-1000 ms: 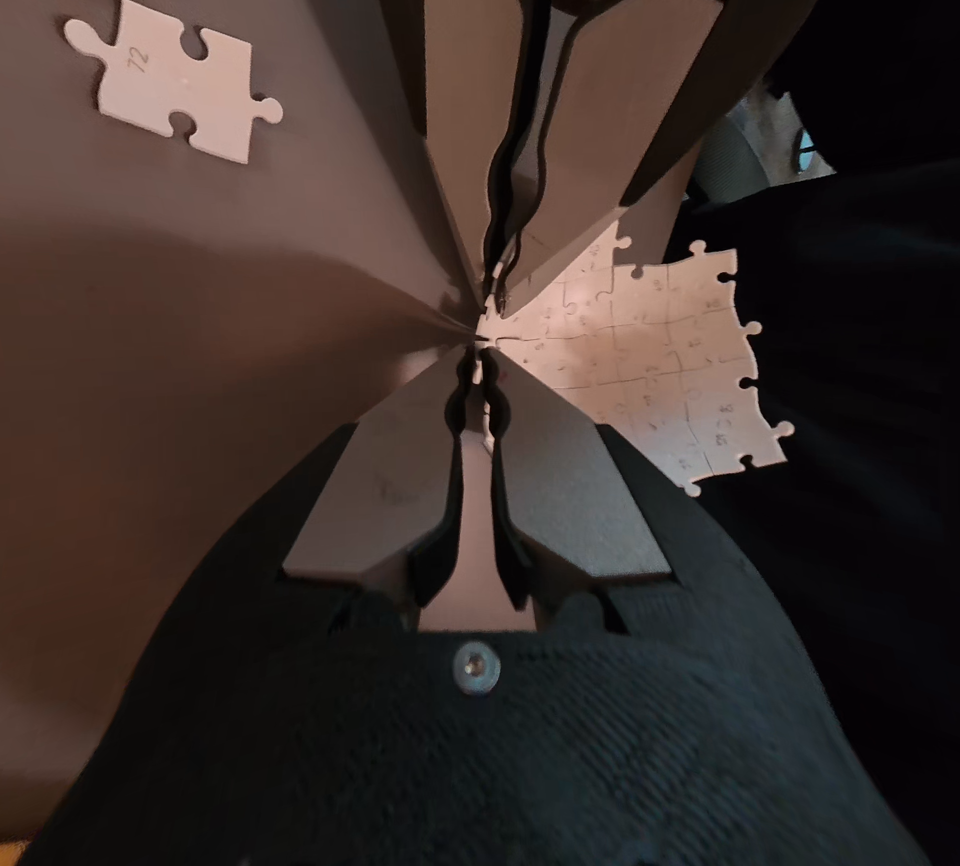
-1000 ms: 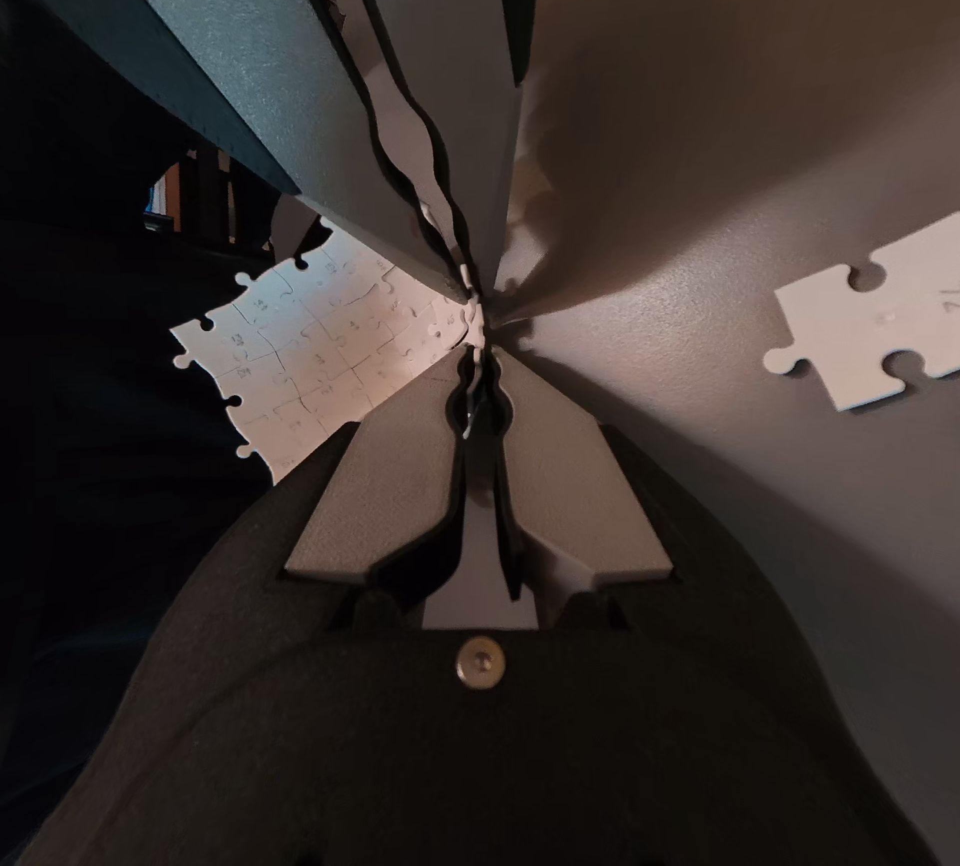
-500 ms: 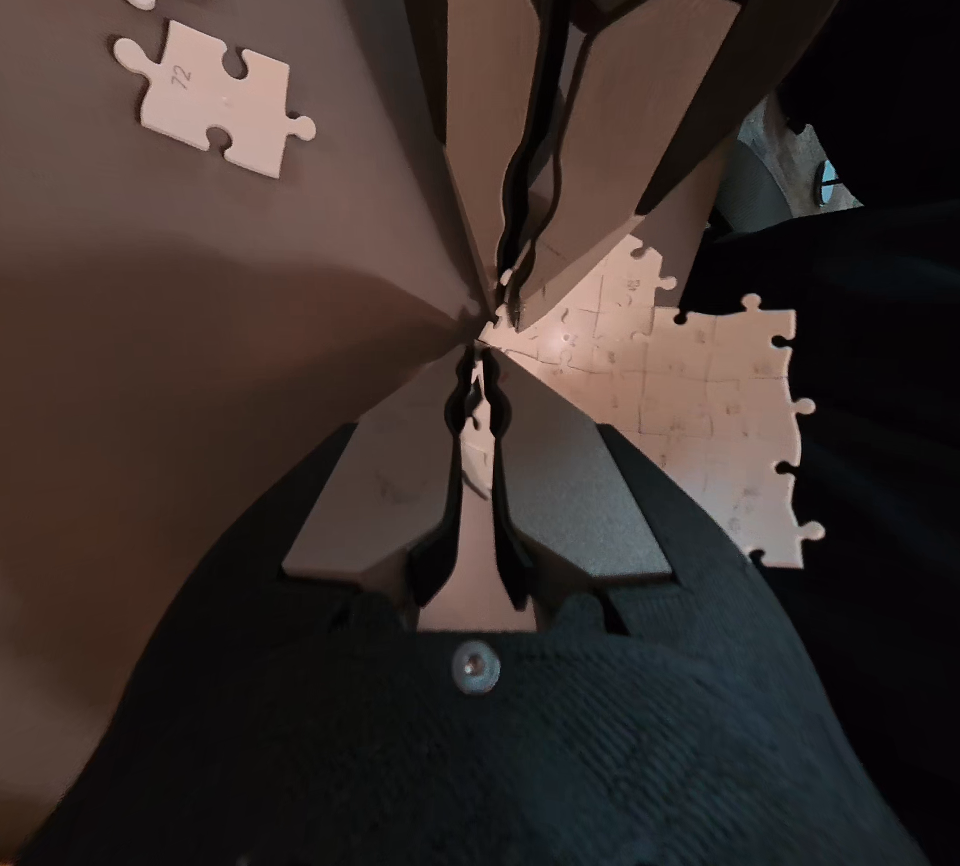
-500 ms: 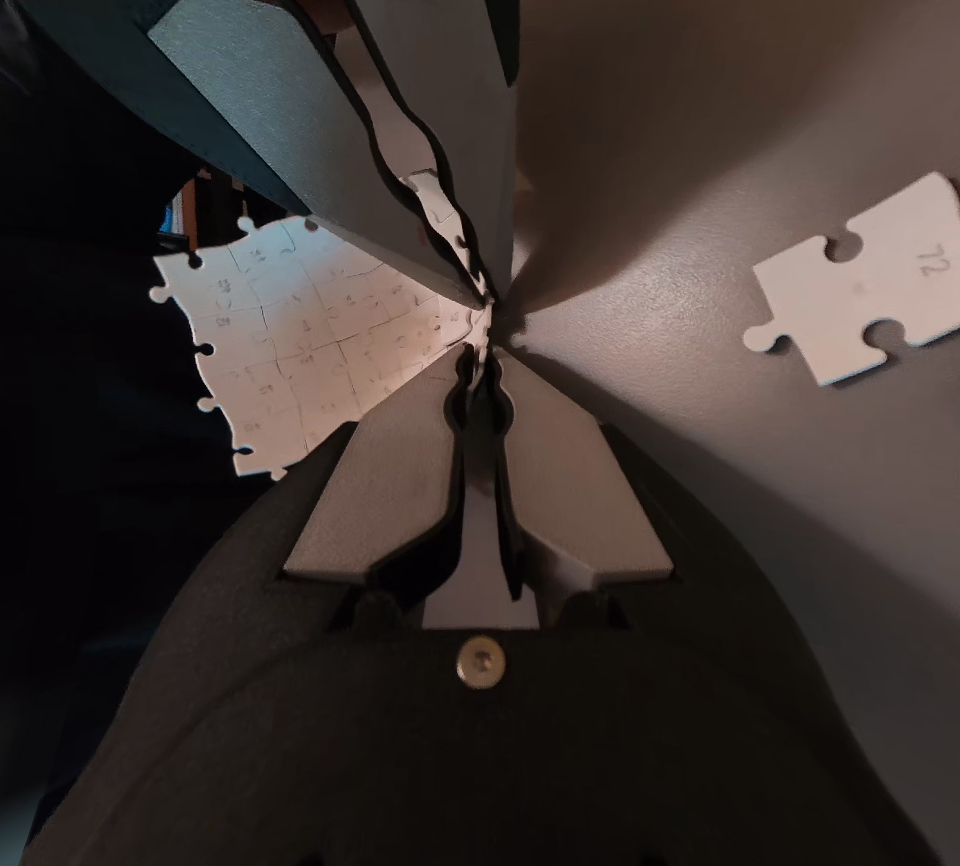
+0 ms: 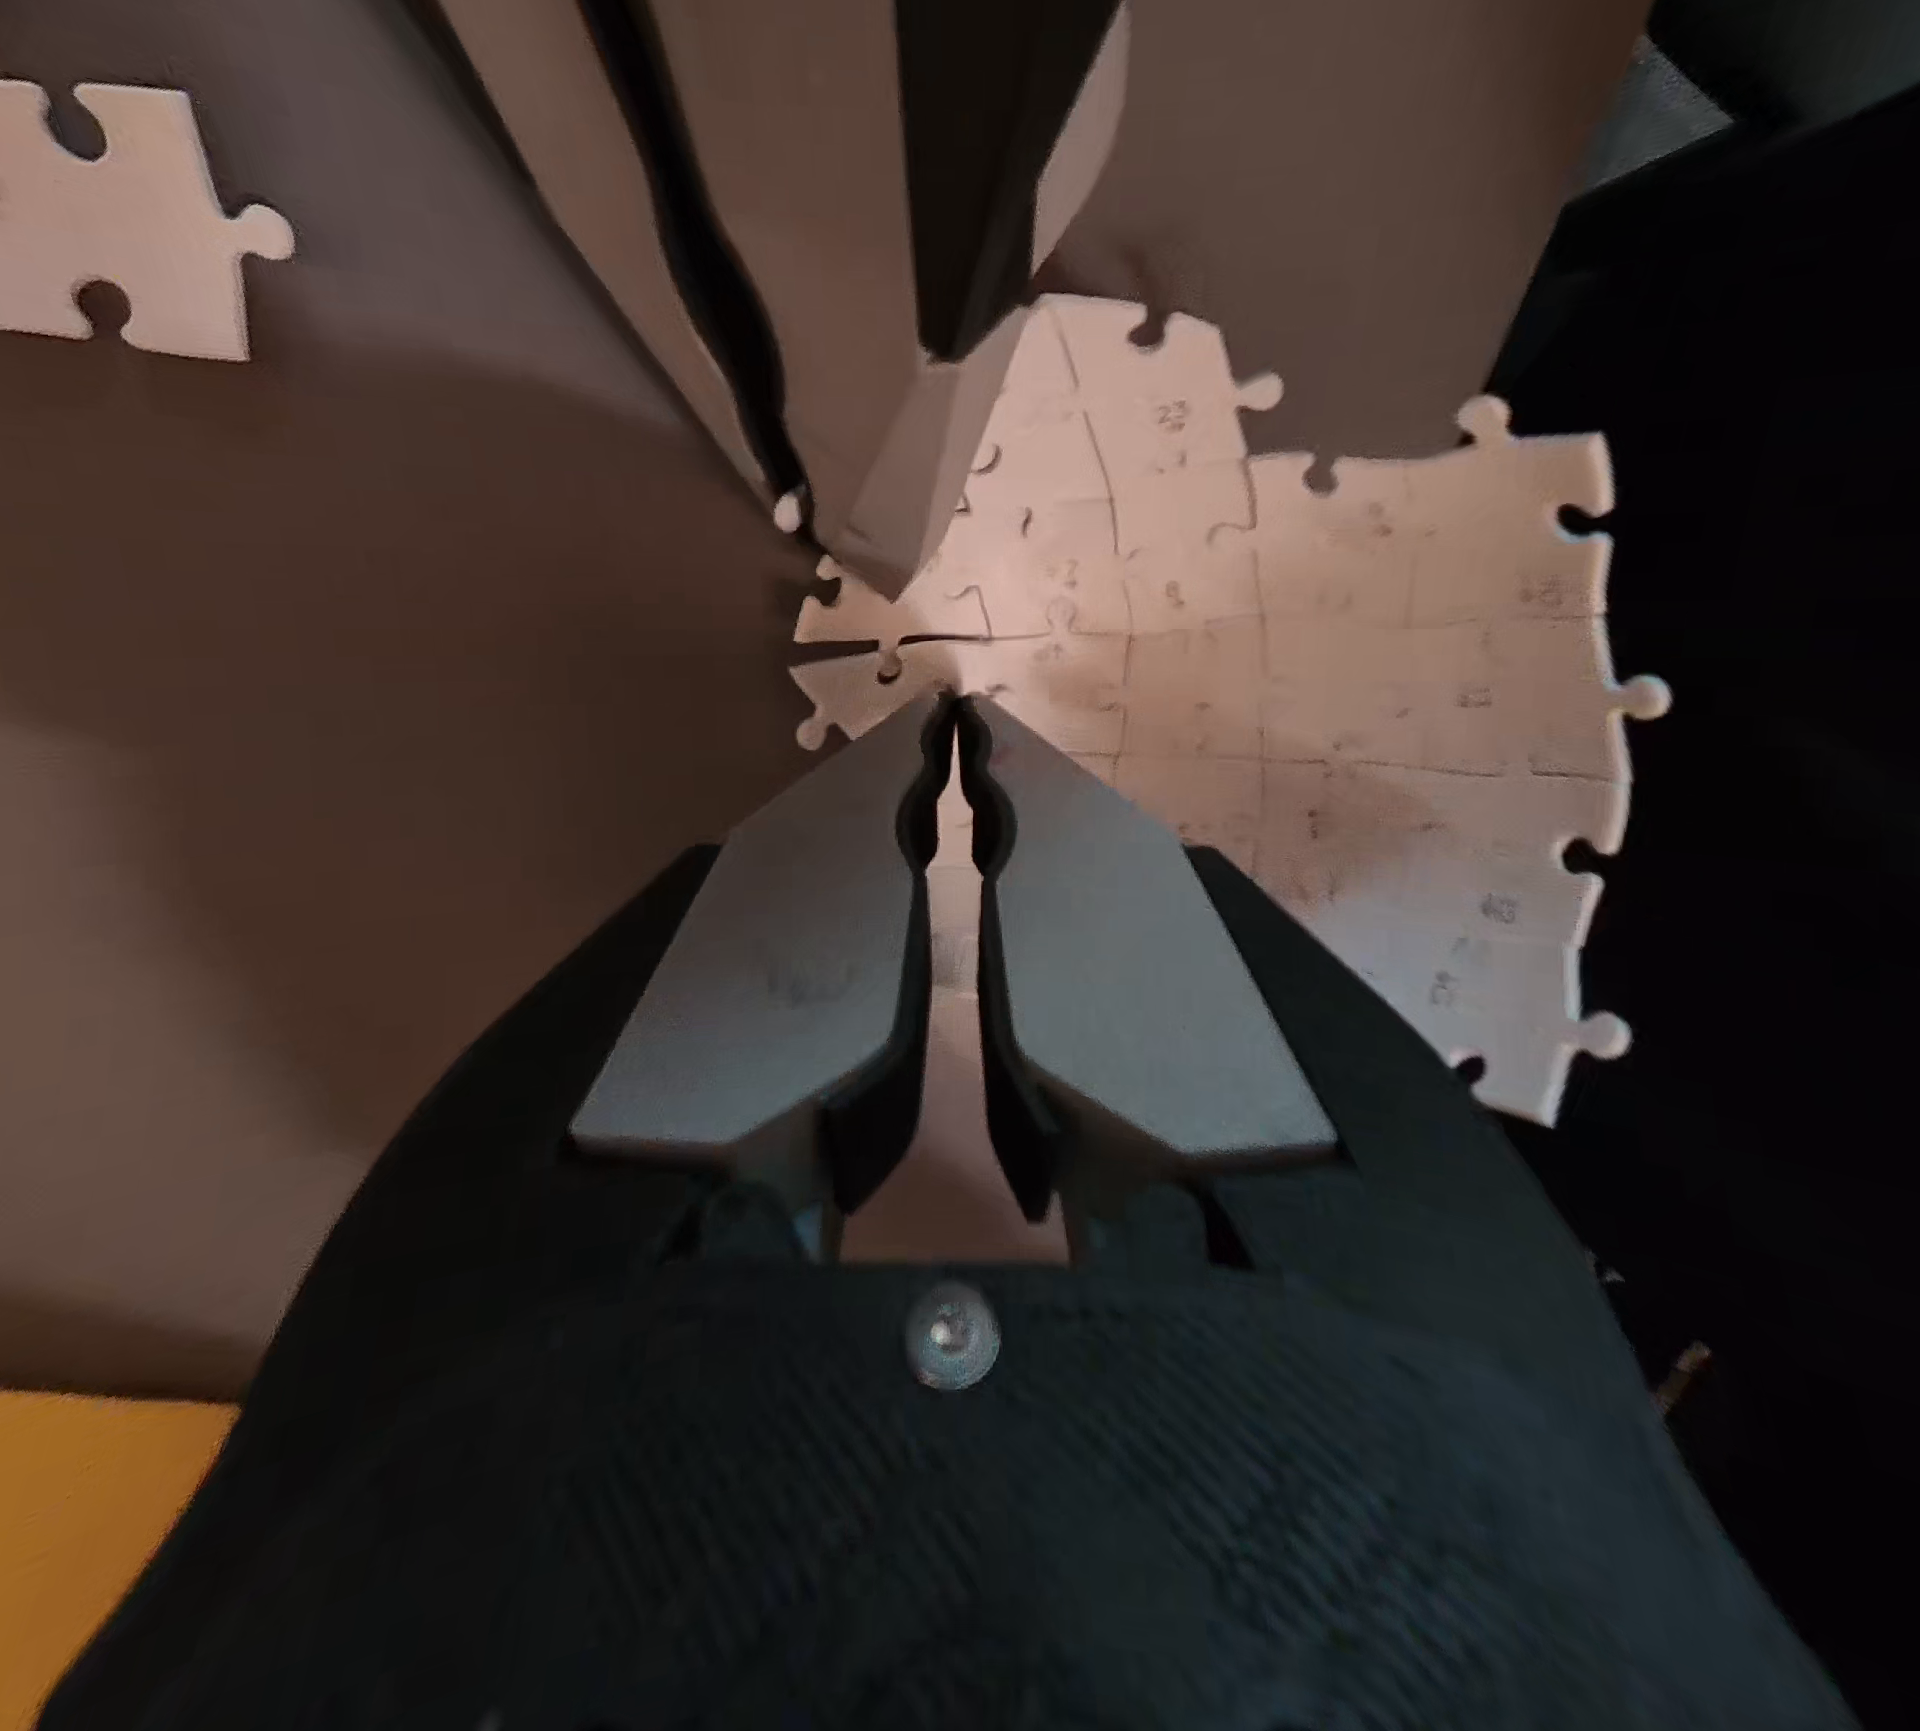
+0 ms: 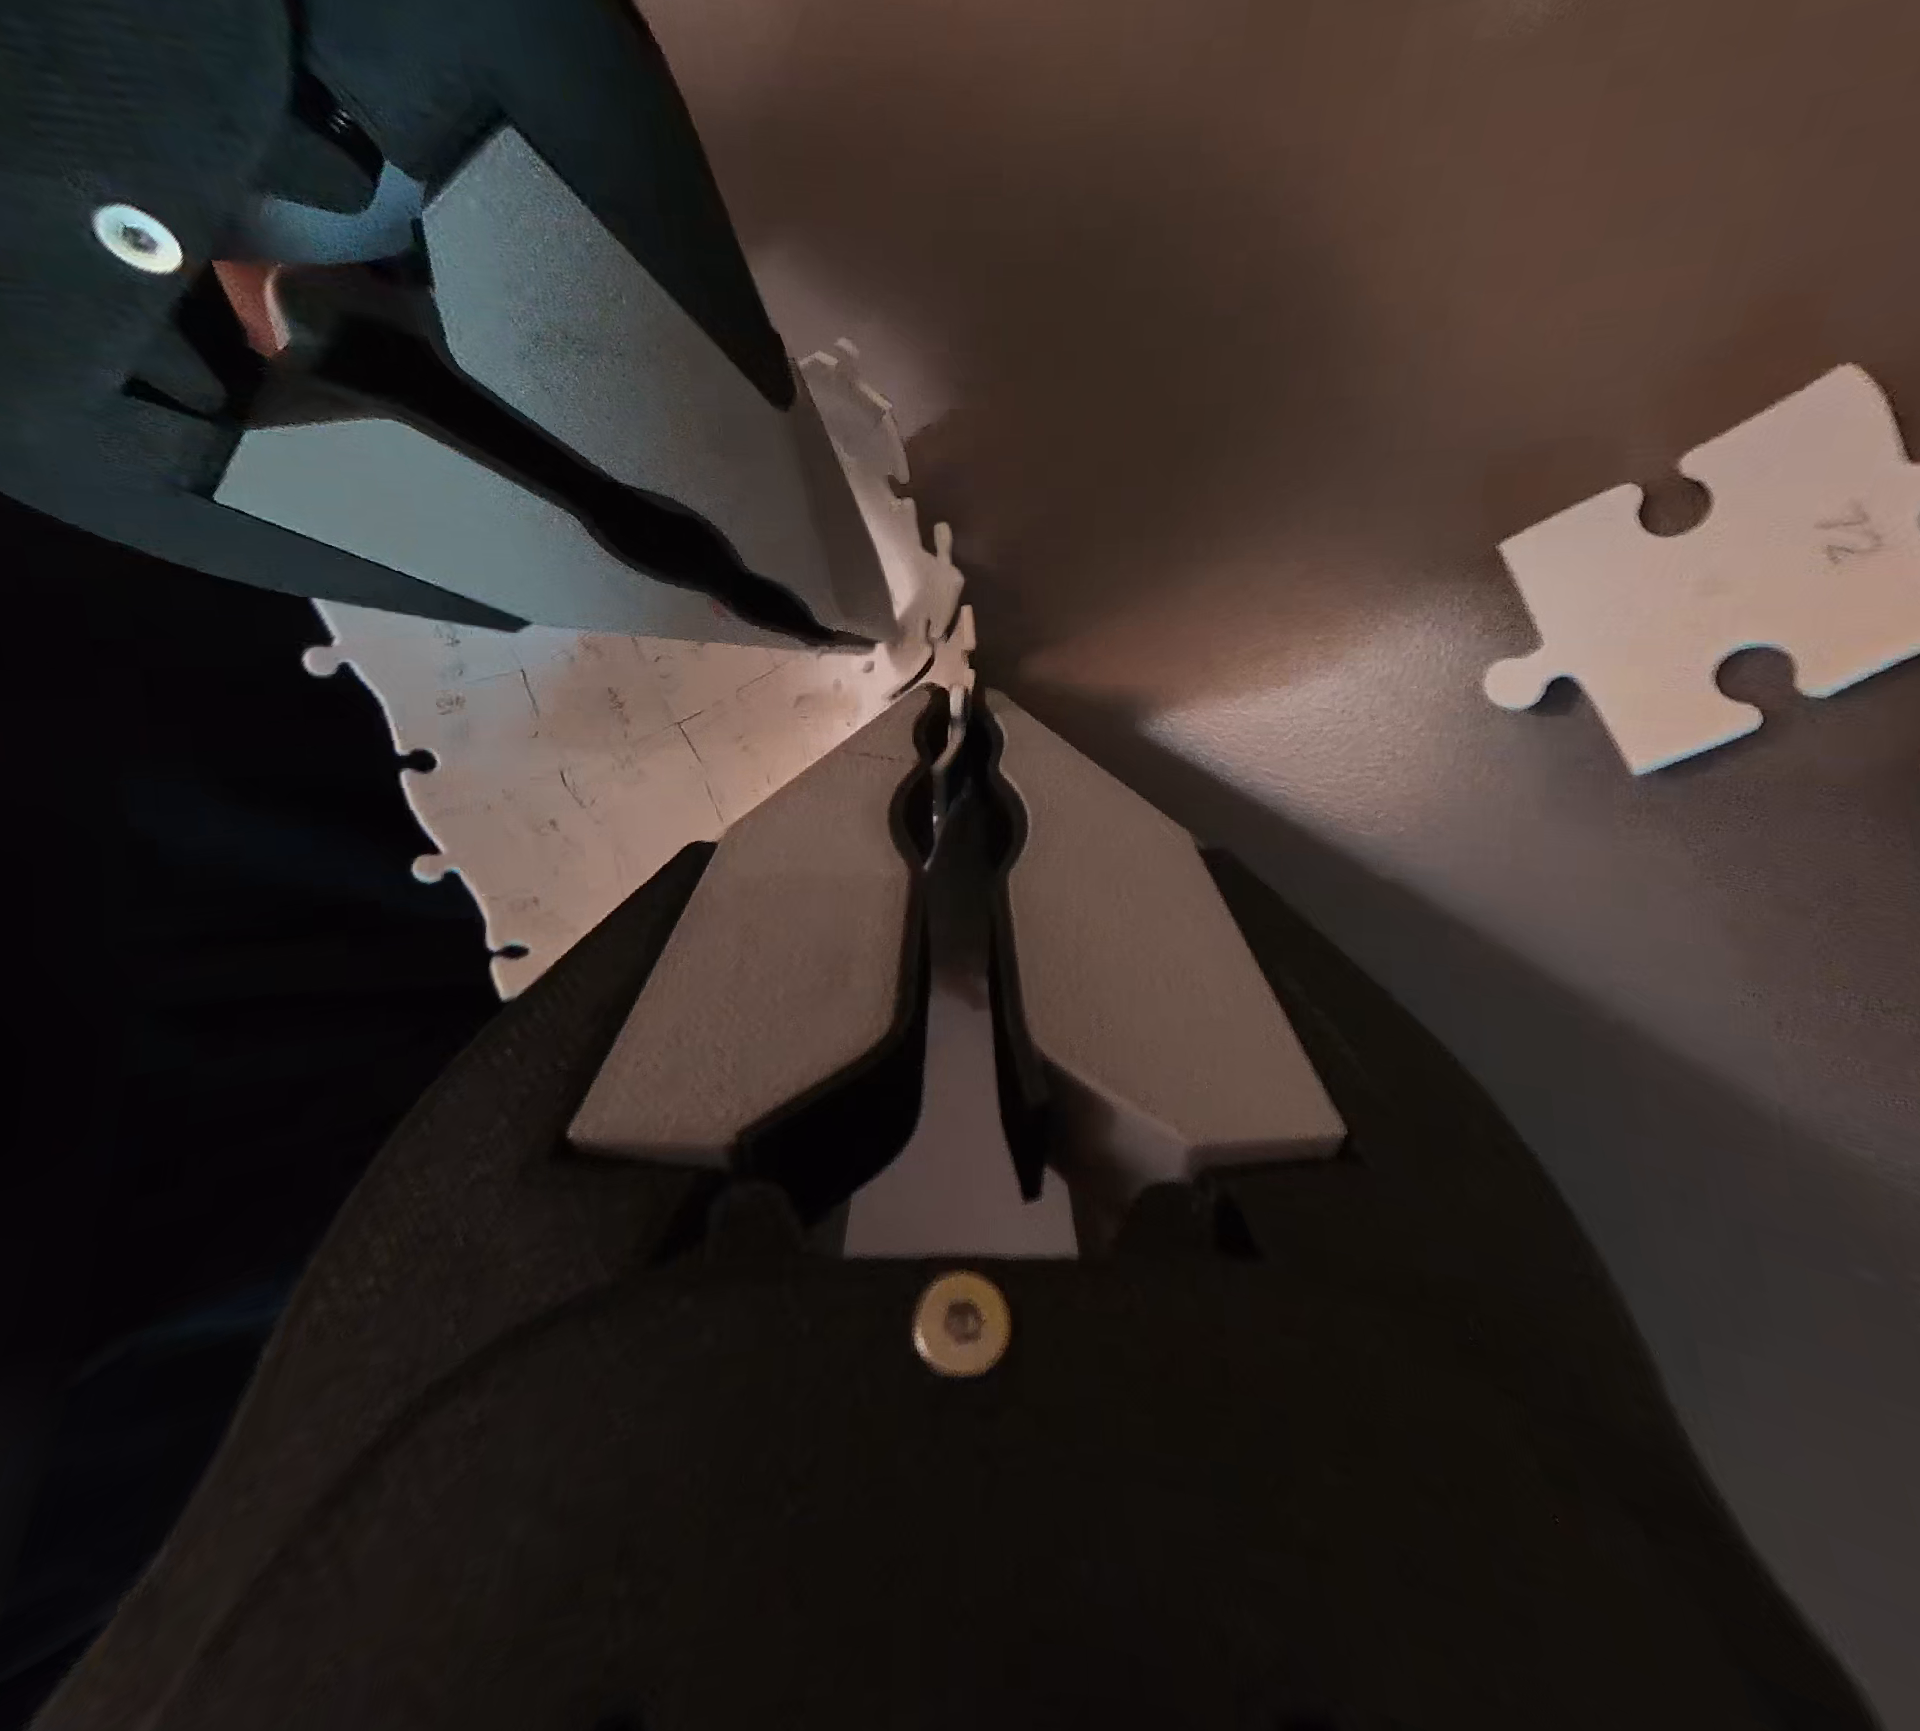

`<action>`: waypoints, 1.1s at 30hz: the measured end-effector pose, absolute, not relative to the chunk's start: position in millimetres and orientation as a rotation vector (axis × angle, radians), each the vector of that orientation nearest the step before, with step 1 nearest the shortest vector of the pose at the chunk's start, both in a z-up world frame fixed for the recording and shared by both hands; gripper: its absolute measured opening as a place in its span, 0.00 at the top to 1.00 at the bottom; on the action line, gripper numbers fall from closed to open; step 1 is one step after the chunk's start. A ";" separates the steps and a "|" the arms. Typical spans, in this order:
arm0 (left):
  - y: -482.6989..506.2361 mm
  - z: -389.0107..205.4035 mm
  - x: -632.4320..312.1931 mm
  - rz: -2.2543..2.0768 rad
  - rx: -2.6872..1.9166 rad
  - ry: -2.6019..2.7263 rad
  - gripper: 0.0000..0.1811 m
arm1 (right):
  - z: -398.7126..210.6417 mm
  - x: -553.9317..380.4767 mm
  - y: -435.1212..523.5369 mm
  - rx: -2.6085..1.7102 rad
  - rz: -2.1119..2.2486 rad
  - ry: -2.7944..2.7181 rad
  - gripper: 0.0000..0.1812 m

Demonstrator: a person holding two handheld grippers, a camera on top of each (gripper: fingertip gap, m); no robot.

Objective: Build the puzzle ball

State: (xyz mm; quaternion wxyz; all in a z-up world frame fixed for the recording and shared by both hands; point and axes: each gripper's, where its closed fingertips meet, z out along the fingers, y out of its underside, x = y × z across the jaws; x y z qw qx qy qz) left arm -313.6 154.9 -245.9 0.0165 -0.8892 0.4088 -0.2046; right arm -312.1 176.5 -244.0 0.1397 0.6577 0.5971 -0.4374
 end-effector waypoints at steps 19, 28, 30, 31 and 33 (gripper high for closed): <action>176.0 -233.4 -325.2 -0.687 -2.781 1.068 0.94 | -244.3 -312.8 175.9 1.900 -1.268 1.720 1.00; 174.0 -245.3 -323.8 -0.797 -2.813 1.065 0.97 | -244.4 -312.7 175.3 1.899 -1.265 1.725 1.00; 174.6 -245.3 -323.0 -0.810 -2.812 1.059 0.97 | -244.4 -312.4 175.2 1.899 -1.263 1.726 1.00; 174.5 -244.8 -322.5 -0.815 -2.807 1.060 0.97 | -244.3 -312.4 175.2 1.899 -1.263 1.726 1.00; 174.9 -245.0 -321.1 -0.821 -2.802 1.050 0.98 | -244.2 -312.4 175.2 1.899 -1.262 1.727 1.00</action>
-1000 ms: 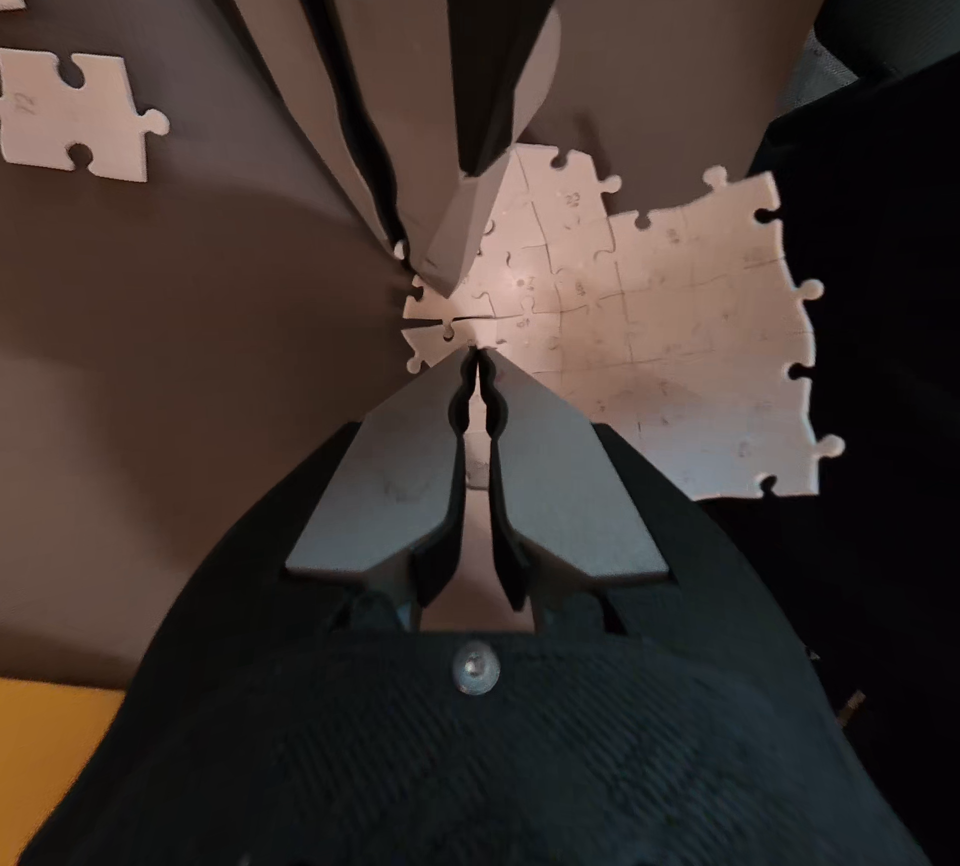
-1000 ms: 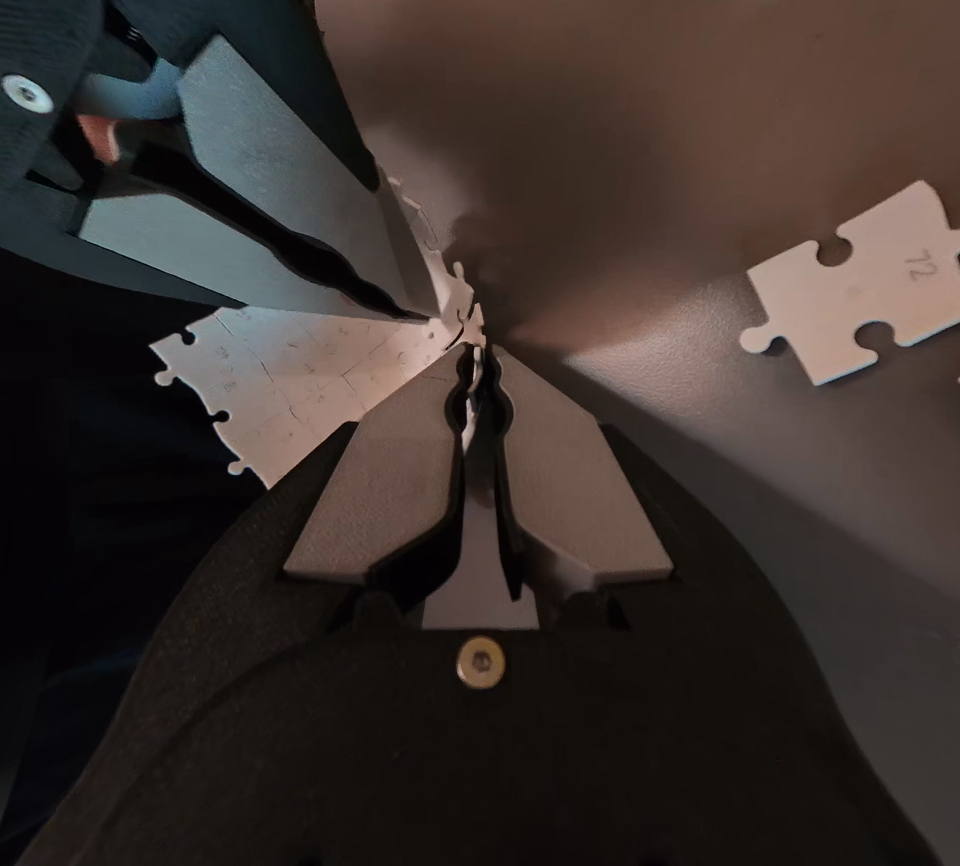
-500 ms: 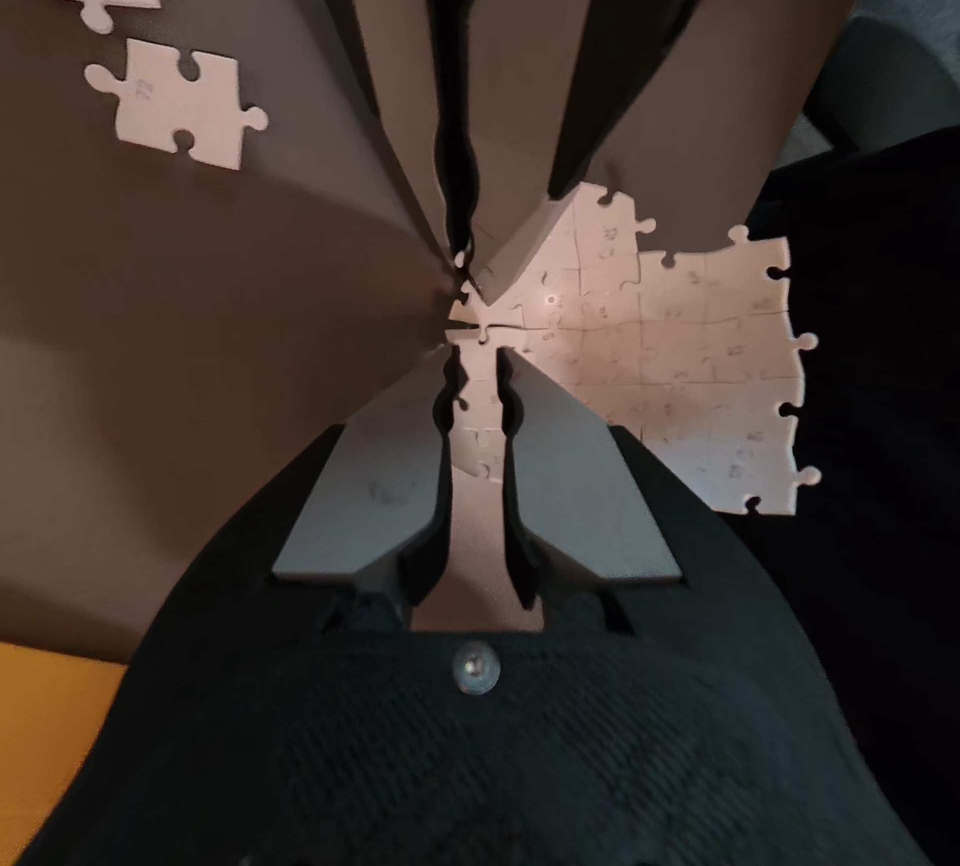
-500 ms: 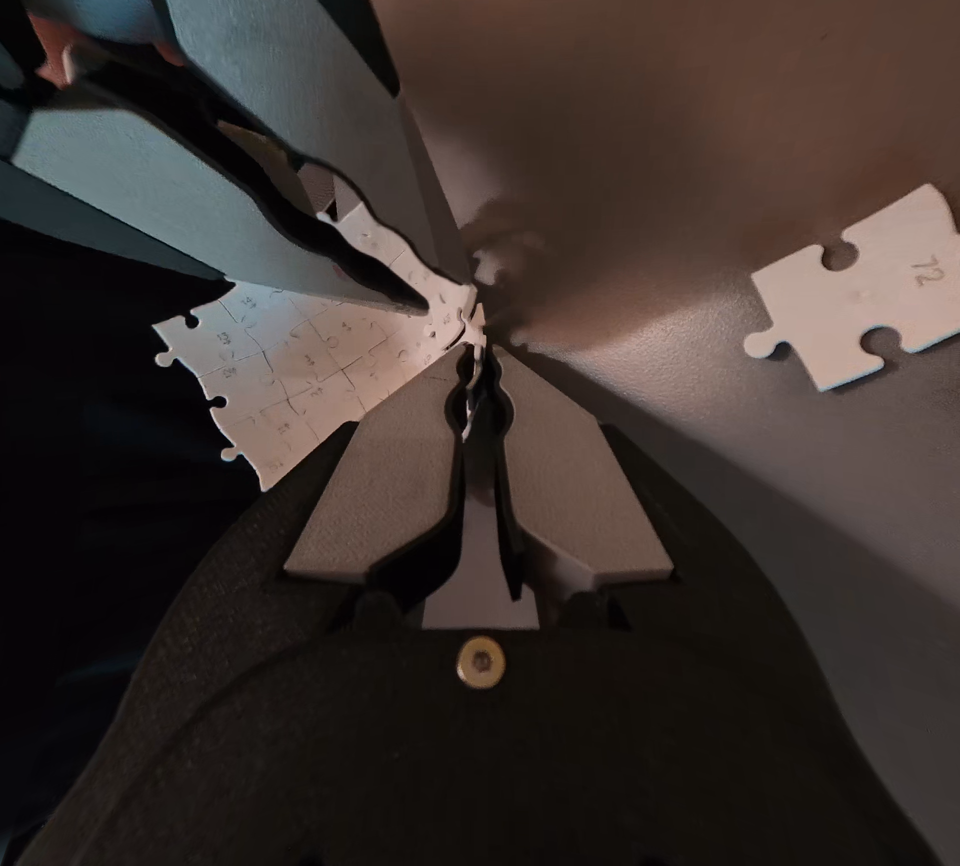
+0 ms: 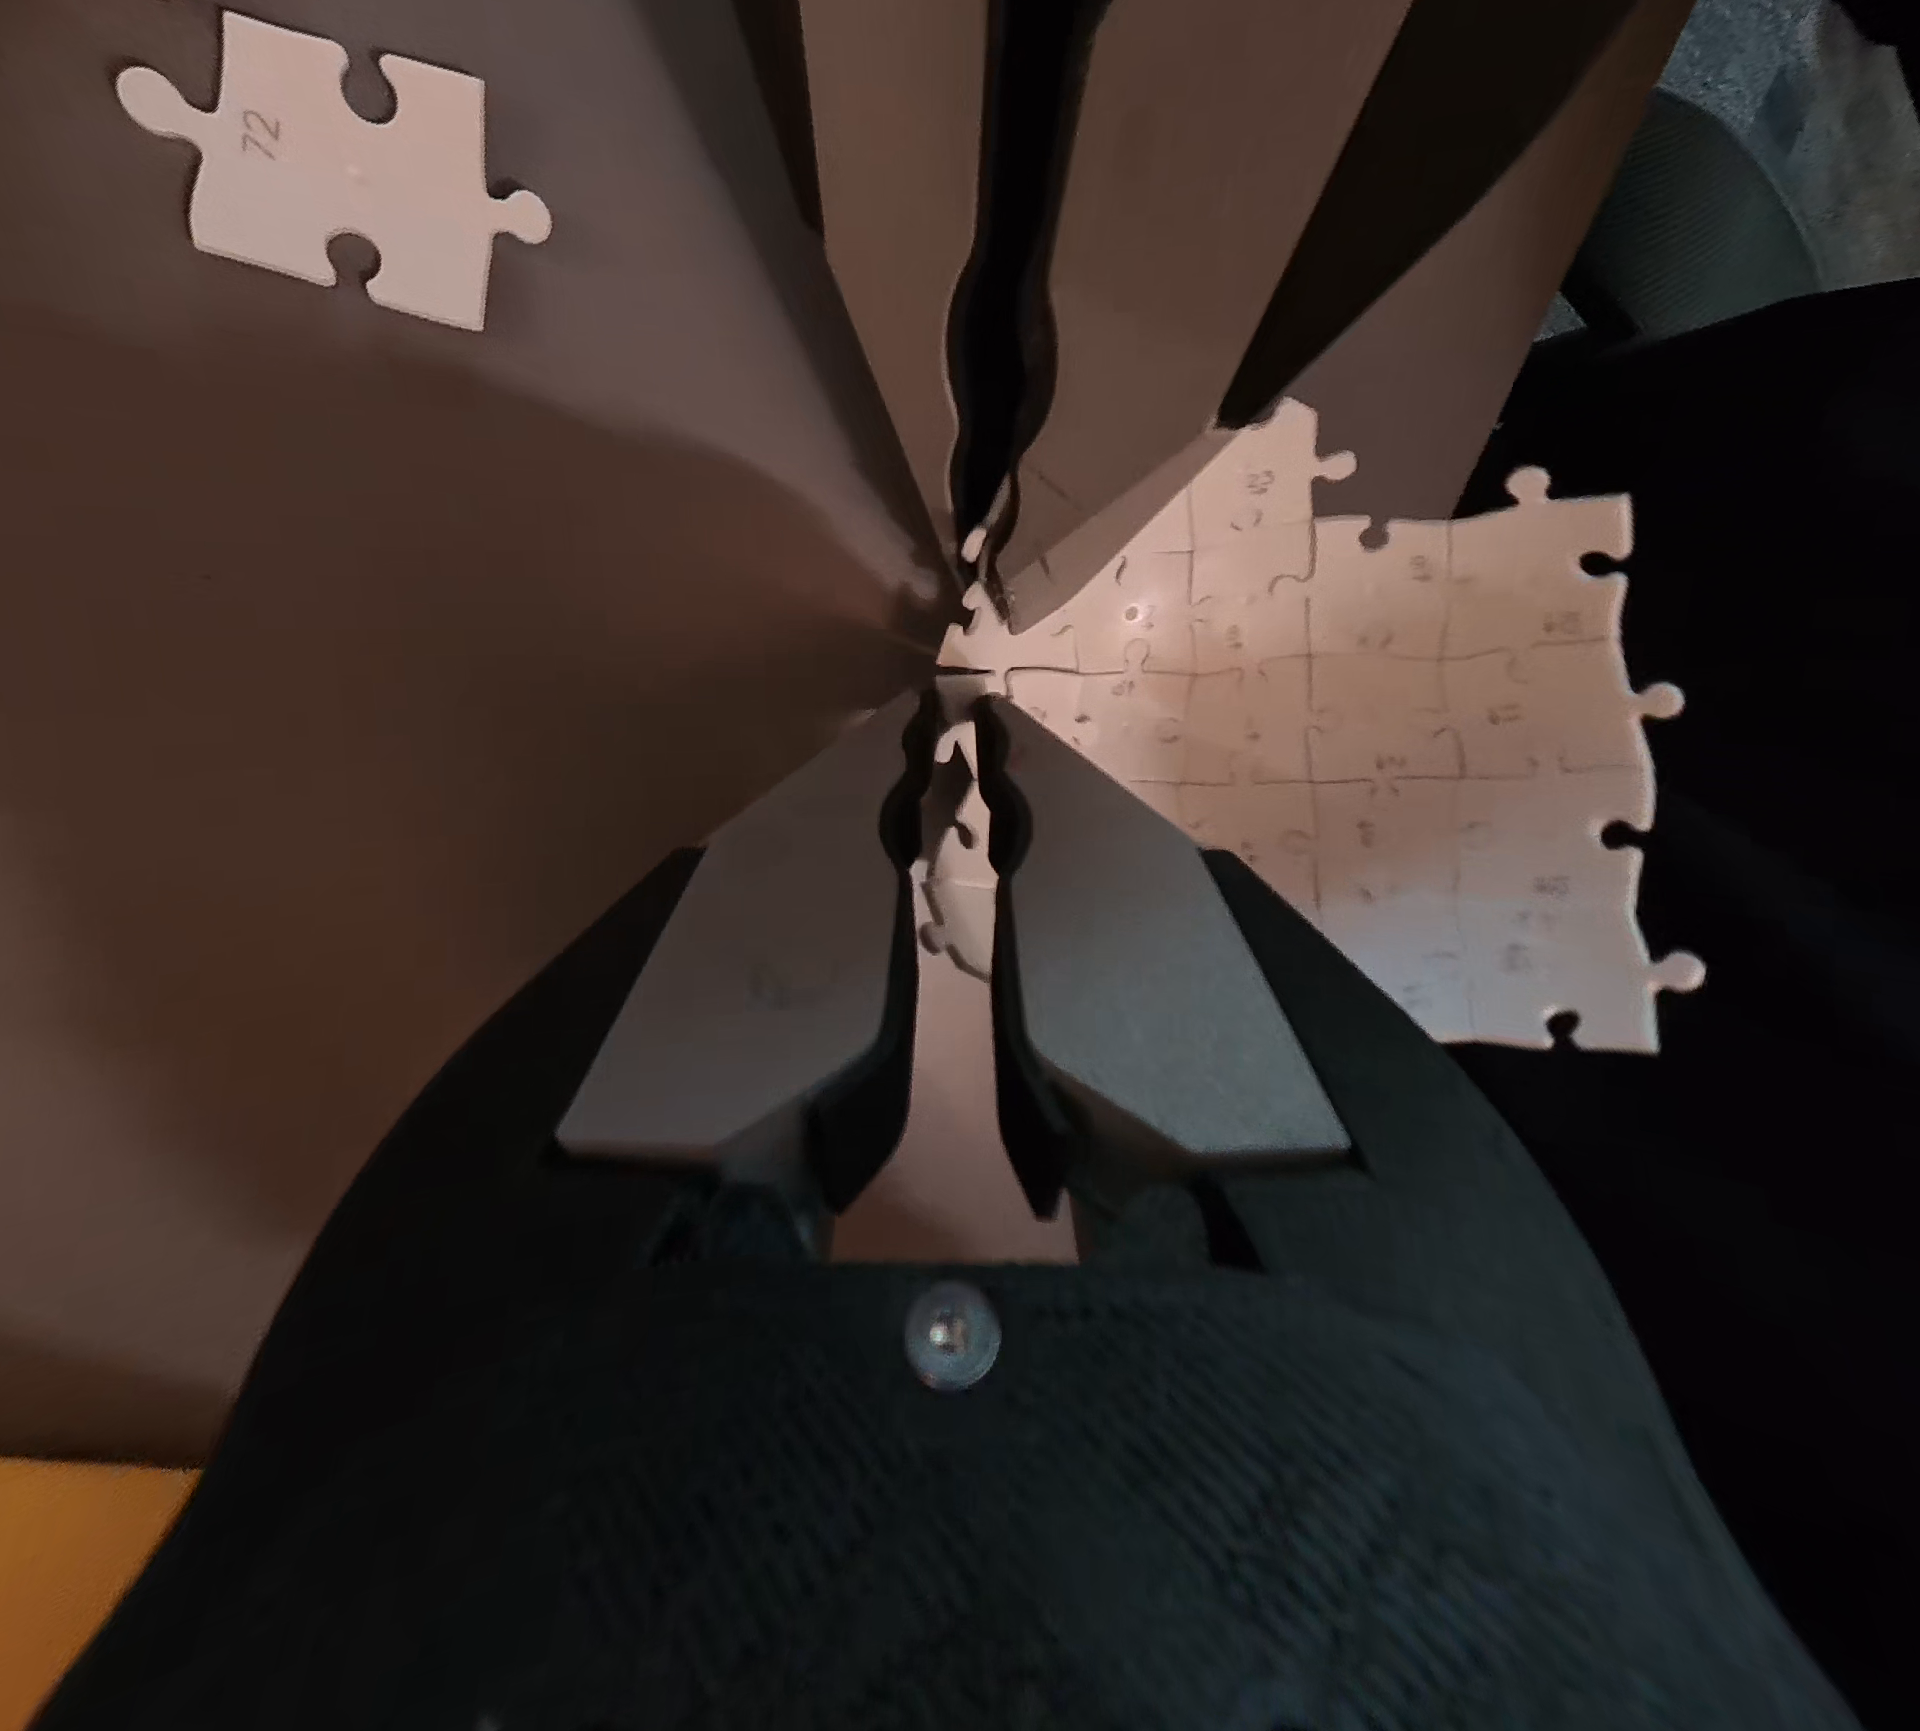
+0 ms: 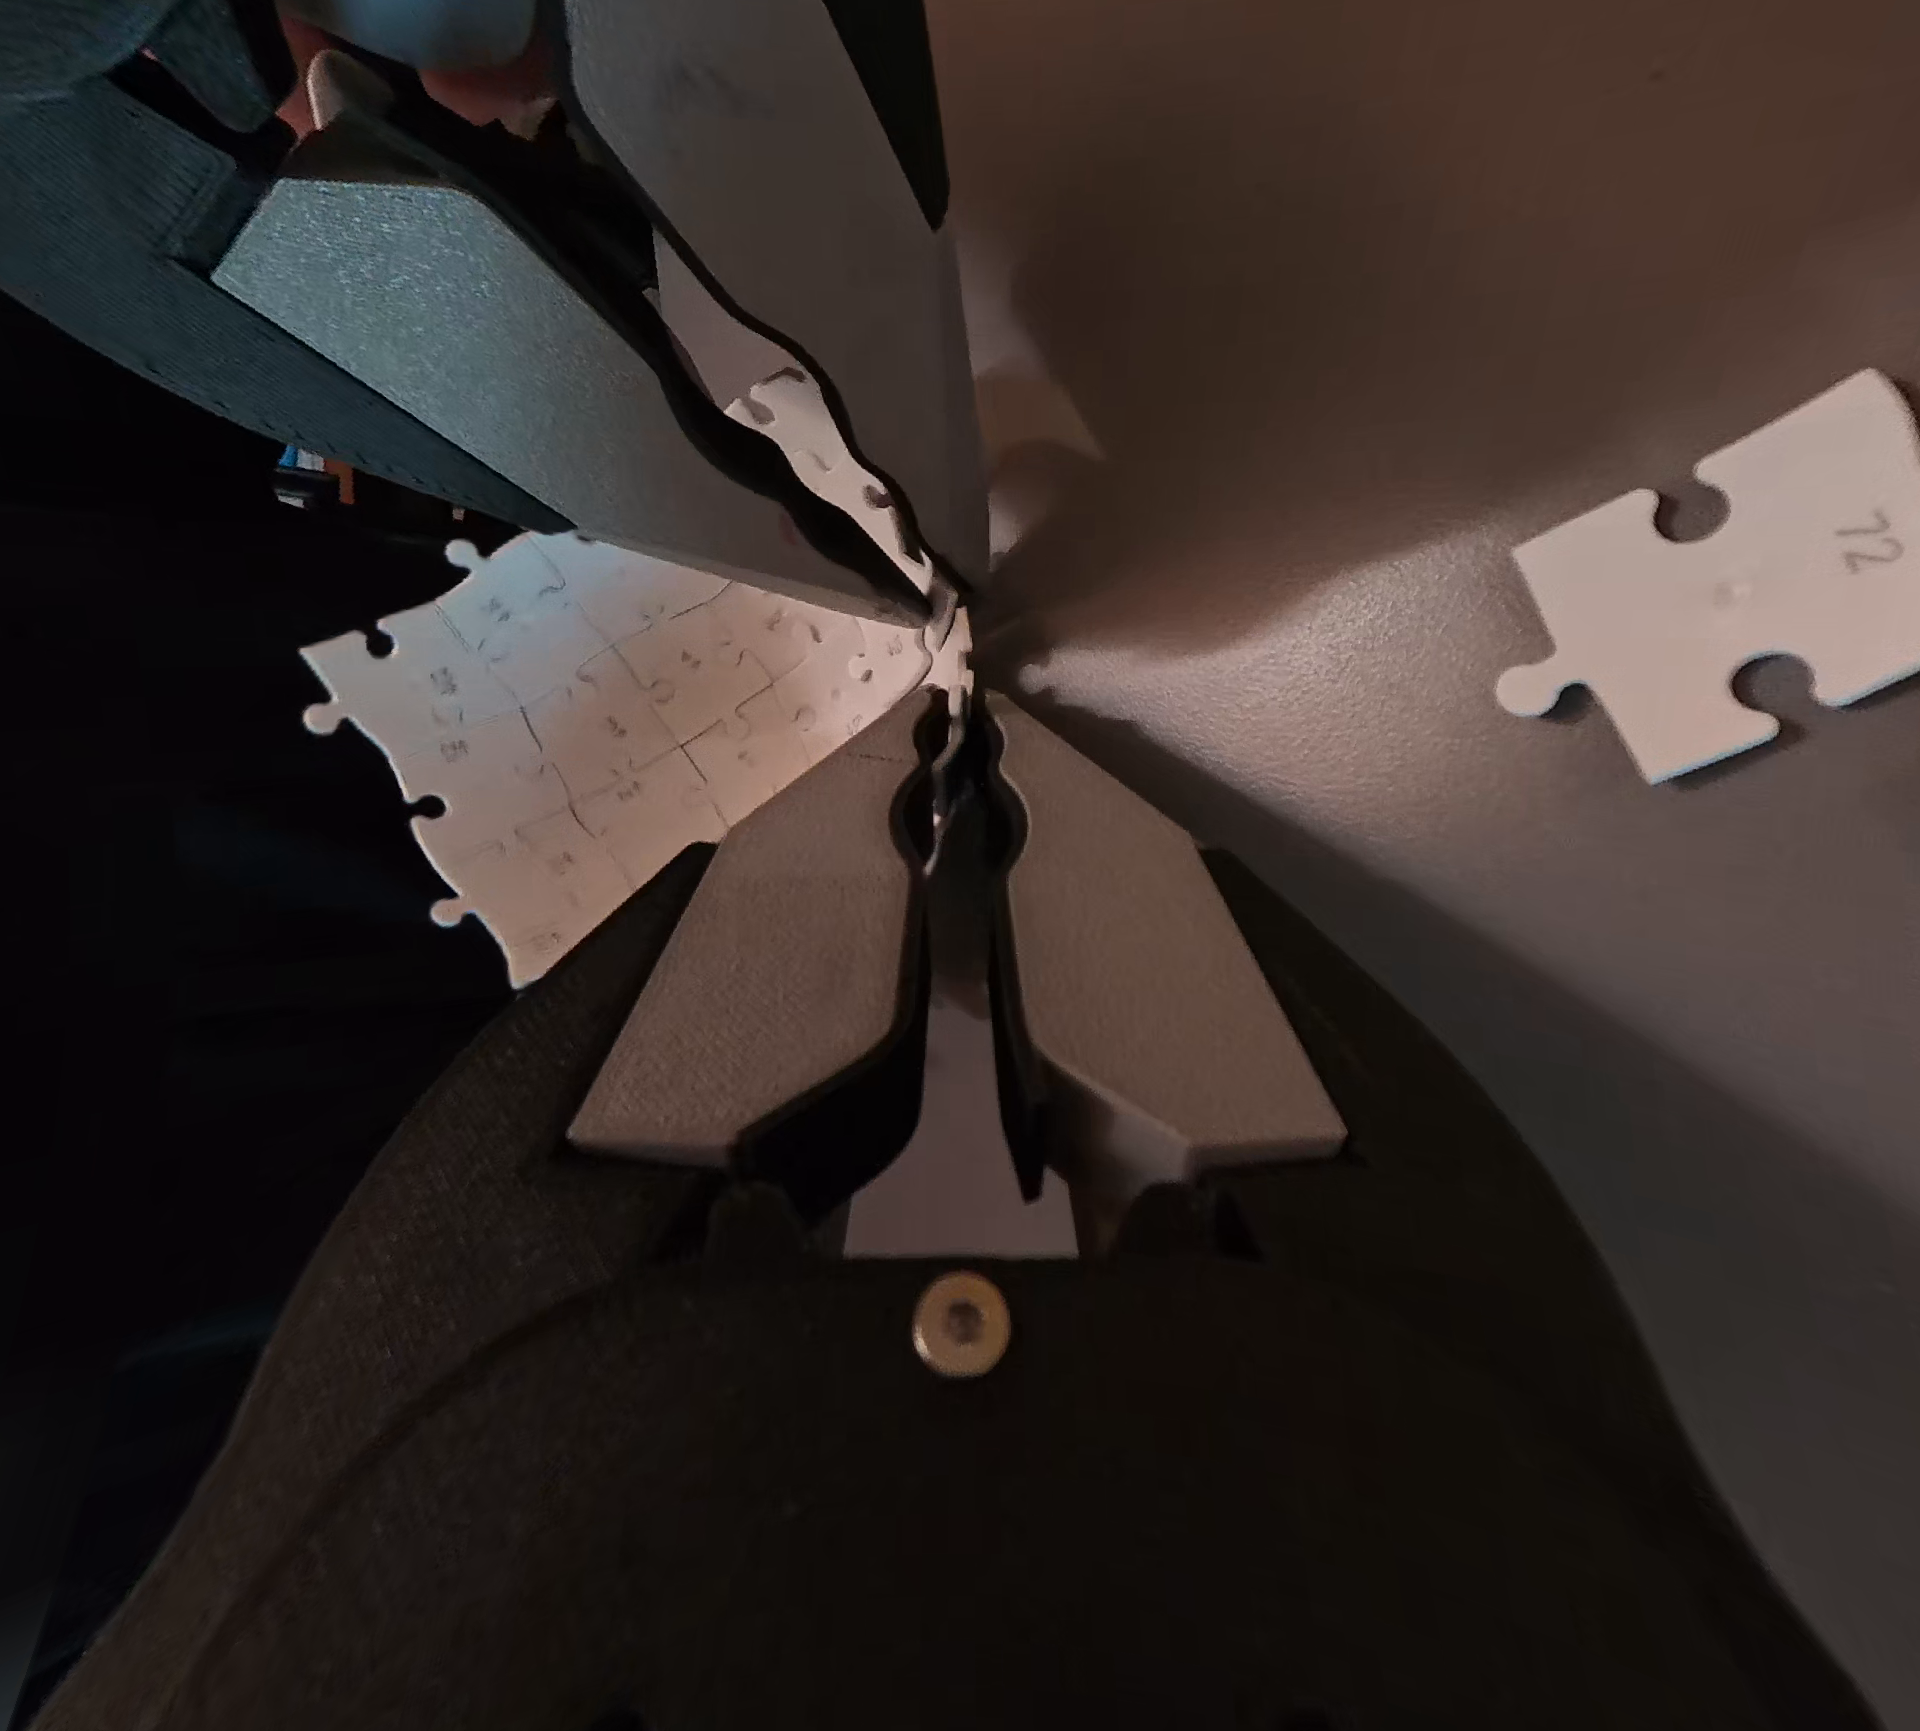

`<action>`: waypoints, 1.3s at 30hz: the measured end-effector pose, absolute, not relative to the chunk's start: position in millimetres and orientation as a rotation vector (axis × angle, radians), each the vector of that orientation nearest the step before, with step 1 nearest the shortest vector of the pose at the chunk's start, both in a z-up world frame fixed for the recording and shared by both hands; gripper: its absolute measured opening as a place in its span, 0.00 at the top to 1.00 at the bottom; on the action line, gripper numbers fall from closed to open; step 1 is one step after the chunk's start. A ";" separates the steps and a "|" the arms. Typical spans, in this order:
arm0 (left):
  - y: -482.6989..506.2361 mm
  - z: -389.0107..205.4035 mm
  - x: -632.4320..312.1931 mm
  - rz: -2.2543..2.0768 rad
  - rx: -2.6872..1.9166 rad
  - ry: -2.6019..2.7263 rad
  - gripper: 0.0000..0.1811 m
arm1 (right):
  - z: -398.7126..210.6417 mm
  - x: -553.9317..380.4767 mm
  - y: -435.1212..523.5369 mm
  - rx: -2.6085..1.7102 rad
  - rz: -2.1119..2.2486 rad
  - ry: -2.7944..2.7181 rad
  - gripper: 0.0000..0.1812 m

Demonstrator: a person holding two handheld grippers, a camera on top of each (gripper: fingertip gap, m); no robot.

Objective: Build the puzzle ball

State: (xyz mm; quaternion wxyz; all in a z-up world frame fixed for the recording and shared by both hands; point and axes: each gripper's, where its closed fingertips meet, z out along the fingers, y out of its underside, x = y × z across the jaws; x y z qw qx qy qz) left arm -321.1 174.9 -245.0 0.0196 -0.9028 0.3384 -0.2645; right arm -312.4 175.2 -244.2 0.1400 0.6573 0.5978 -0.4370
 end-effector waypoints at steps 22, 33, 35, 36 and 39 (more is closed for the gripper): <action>176.5 -246.6 -315.6 -0.949 -2.843 0.924 0.98 | -228.7 -312.3 189.4 2.014 -1.261 1.923 0.95; 176.6 -246.4 -315.3 -1.001 -2.836 0.918 0.99 | -220.3 -315.4 170.6 1.852 -1.279 2.469 1.00; 176.6 -246.4 -315.5 -0.994 -2.834 0.918 0.99 | -210.9 -311.4 179.0 1.895 -1.380 2.352 1.00; 176.7 -246.4 -315.4 -0.992 -2.834 0.918 0.99 | -207.2 -308.9 182.5 1.901 -1.428 2.295 1.00; 176.7 -246.4 -315.4 -0.977 -2.838 0.924 0.99 | -204.1 -304.5 184.5 1.880 -1.492 2.235 1.00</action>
